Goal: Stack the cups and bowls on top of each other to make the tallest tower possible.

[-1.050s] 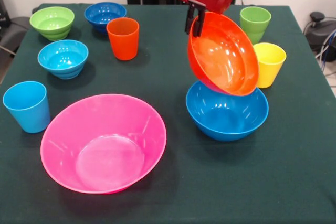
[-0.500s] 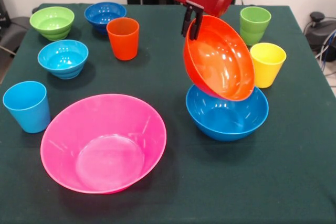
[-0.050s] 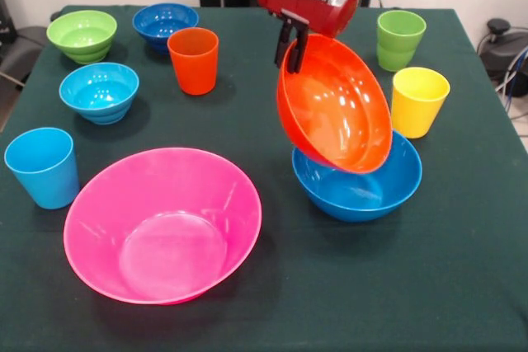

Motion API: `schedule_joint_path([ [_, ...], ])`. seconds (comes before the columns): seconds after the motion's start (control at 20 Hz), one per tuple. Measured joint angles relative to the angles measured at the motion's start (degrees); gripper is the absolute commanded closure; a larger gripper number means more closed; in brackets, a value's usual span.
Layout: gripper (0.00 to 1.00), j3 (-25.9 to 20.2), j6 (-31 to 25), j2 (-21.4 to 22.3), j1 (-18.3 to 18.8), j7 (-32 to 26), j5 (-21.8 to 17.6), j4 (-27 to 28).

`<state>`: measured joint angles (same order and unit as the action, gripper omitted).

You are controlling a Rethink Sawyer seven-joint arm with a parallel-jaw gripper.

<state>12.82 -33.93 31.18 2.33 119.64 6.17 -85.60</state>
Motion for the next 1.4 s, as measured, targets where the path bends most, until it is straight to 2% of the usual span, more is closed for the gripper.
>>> schedule_joint_path([
  [0.65,1.0,0.3,-0.02,-4.99,-1.51,0.01,5.32,7.12],
  [1.4,1.0,1.39,-0.02,-5.68,-3.66,0.01,7.88,8.18],
])
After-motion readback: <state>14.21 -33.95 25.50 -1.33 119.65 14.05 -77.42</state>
